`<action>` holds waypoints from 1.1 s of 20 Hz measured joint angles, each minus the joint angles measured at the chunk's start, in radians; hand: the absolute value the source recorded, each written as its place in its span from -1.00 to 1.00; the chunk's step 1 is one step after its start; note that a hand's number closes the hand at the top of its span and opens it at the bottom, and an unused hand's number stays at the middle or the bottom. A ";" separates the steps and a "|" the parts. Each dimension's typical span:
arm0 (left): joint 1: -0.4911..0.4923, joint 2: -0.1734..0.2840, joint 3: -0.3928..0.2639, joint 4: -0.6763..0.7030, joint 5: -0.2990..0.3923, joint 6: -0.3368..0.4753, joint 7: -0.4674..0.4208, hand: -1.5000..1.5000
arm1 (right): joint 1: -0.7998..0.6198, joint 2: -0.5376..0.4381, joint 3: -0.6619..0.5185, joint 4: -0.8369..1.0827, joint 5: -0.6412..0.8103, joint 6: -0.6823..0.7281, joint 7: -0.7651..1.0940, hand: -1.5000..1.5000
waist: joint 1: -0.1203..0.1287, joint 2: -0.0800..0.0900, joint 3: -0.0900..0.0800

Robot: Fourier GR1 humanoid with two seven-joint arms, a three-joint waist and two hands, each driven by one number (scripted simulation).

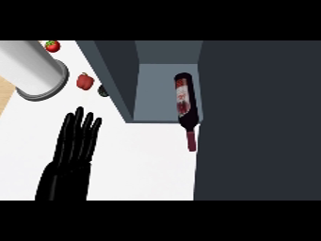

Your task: Pick up the wine, place it into the cabinet and close the cabinet

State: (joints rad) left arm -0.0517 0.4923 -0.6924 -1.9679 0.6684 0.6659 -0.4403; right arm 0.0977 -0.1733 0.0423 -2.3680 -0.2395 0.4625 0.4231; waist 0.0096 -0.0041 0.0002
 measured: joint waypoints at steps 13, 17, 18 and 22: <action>0.429 0.197 0.224 -0.221 0.077 -0.168 -0.144 -1.00 | 0.077 0.054 0.305 -0.028 -0.023 0.004 0.120 1.00 | 0.008 -0.002 -0.002; 0.555 0.246 0.336 -0.246 0.137 -0.273 -0.187 -1.00 | 0.027 0.110 0.421 -0.031 0.020 -0.064 0.183 1.00 | 0.013 -0.003 -0.002; 0.584 0.262 0.369 -0.256 0.154 -0.298 -0.190 -1.00 | 0.004 0.124 0.440 -0.031 0.039 -0.079 0.200 1.00 | 0.015 -0.003 -0.003; 0.672 0.292 0.466 -0.259 0.197 -0.392 -0.214 -1.00 | -0.089 0.151 0.567 -0.038 0.188 -0.187 0.240 1.00 | 0.017 -0.005 -0.003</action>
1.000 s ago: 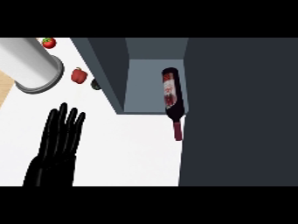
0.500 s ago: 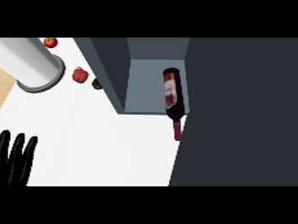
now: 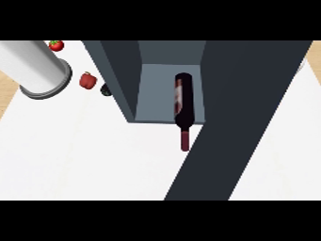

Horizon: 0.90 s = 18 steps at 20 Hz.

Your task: Pick up the wine, place it into the cabinet and close the cabinet

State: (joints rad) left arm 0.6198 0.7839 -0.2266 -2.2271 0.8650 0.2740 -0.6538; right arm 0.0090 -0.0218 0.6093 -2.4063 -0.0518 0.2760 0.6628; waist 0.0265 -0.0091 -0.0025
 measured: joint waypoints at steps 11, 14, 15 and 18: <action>0.128 0.035 0.218 0.000 0.097 -0.205 0.021 -1.00 | -0.461 0.018 0.121 0.264 0.142 -0.349 0.045 1.00 | 0.010 0.005 0.001; 0.135 0.035 0.264 0.009 0.123 -0.243 0.040 -1.00 | -0.595 0.017 0.078 0.371 0.114 -0.412 0.049 1.00 | 0.011 0.006 0.001; 0.131 0.038 0.278 0.014 0.134 -0.252 0.050 -1.00 | -0.645 0.017 0.056 0.401 0.103 -0.427 0.056 1.00 | 0.010 0.007 0.001; 0.143 0.030 0.318 0.015 0.150 -0.288 0.070 -1.00 | -0.737 0.020 0.019 0.517 0.074 -0.460 0.020 1.00 | 0.010 0.008 0.001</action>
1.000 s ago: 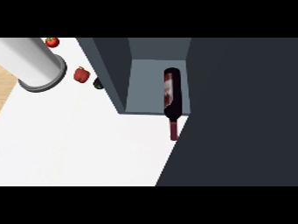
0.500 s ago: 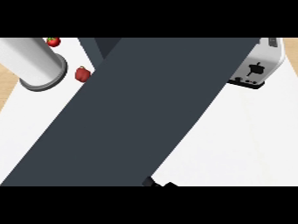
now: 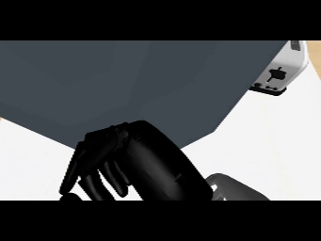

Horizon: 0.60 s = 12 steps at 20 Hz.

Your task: Pick up the wine, place it into the cabinet and close the cabinet

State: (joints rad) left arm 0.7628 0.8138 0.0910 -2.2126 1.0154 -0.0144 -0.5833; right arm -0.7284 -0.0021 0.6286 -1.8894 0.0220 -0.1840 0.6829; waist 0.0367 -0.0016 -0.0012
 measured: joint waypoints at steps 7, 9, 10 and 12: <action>-0.006 -0.020 0.036 0.000 -0.002 -0.029 0.064 -1.00 | -0.142 -0.004 -0.146 0.239 -0.031 0.040 -0.111 1.00 | -0.007 0.001 -0.001; -0.011 -0.021 0.041 -0.022 0.005 -0.020 0.095 -1.00 | -0.167 0.001 -0.172 0.309 -0.025 0.050 -0.163 1.00 | -0.007 -0.001 -0.001; -0.014 -0.028 0.034 -0.012 -0.005 -0.027 0.098 -1.00 | -0.175 0.000 -0.184 0.335 -0.029 0.064 -0.185 1.00 | -0.008 -0.003 -0.002; -0.044 -0.034 0.016 -0.008 -0.017 -0.017 0.117 -1.00 | -0.190 -0.002 -0.204 0.371 -0.041 0.094 -0.215 1.00 | -0.012 -0.005 -0.006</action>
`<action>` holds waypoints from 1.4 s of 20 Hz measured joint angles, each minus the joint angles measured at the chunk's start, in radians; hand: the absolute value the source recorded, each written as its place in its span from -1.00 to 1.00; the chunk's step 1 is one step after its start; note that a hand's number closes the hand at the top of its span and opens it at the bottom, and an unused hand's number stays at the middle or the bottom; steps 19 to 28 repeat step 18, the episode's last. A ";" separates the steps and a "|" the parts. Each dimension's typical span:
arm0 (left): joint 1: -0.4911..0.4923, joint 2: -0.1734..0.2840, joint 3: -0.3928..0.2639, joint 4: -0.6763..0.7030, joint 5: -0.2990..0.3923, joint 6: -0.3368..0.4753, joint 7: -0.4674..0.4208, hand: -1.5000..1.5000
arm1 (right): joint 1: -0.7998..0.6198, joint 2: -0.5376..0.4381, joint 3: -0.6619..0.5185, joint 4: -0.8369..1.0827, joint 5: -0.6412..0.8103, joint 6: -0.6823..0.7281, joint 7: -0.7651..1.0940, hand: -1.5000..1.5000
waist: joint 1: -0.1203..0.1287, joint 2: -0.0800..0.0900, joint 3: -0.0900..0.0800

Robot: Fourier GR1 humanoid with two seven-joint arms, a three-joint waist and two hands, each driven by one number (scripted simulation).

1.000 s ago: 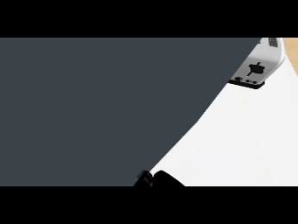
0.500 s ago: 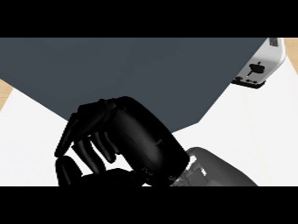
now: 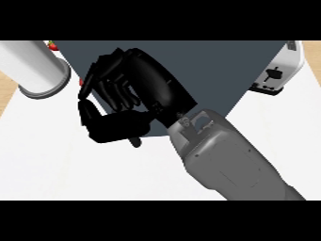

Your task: Pick up the wine, place it into the cabinet and close the cabinet

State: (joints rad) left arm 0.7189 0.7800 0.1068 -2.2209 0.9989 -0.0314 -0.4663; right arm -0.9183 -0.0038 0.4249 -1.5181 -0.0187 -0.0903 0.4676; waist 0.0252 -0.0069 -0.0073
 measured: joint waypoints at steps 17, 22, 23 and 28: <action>-0.210 -0.085 -0.196 0.017 -0.121 0.163 0.090 -1.00 | -0.071 -0.019 -0.059 0.204 -0.038 0.153 -0.257 1.00 | 0.001 -0.015 -0.018; -0.218 -0.091 -0.207 0.016 -0.130 0.176 0.093 -1.00 | -0.076 -0.012 -0.056 0.214 -0.037 0.153 -0.270 1.00 | 0.003 -0.016 -0.020; -0.218 -0.091 -0.207 0.016 -0.130 0.176 0.093 -1.00 | -0.076 -0.012 -0.056 0.214 -0.037 0.153 -0.270 1.00 | 0.003 -0.016 -0.020; -0.218 -0.091 -0.207 0.016 -0.130 0.176 0.093 -1.00 | -0.076 -0.012 -0.056 0.214 -0.037 0.153 -0.270 1.00 | 0.003 -0.016 -0.020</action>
